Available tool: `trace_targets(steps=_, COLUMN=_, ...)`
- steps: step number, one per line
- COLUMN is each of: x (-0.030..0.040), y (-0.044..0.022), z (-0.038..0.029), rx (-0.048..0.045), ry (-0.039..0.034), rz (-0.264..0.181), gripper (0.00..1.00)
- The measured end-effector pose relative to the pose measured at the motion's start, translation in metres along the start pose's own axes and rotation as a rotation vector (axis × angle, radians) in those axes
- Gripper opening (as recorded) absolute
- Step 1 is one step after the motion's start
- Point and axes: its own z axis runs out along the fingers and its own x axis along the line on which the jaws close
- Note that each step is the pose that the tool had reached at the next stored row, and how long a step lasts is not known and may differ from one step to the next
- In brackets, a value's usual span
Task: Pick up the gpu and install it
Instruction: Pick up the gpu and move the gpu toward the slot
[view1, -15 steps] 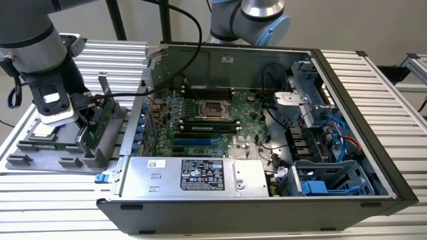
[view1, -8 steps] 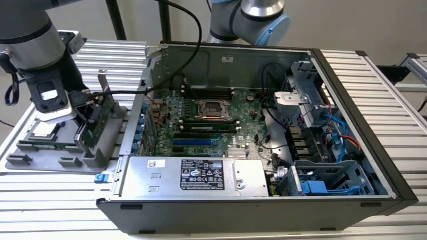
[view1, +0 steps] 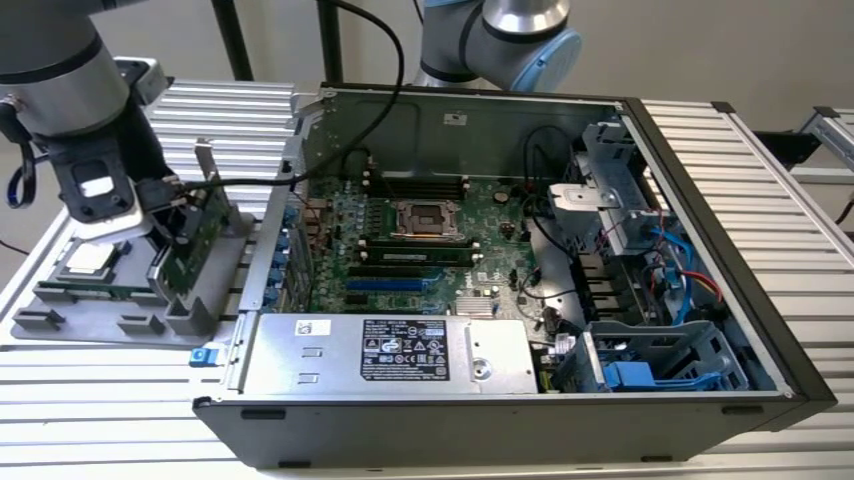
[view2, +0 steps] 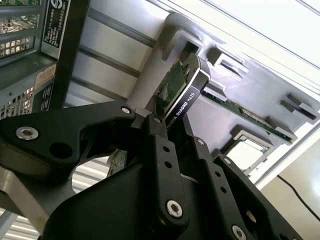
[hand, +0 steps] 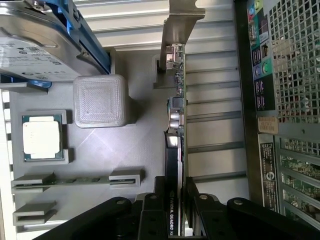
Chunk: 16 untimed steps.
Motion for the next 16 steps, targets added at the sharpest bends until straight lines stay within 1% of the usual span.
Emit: trace_targets(steps=16, x=-0.0001, y=0.0003, z=-0.0041, rx=0.0004, ry=0.0003, rz=0.000, gripper=0.00)
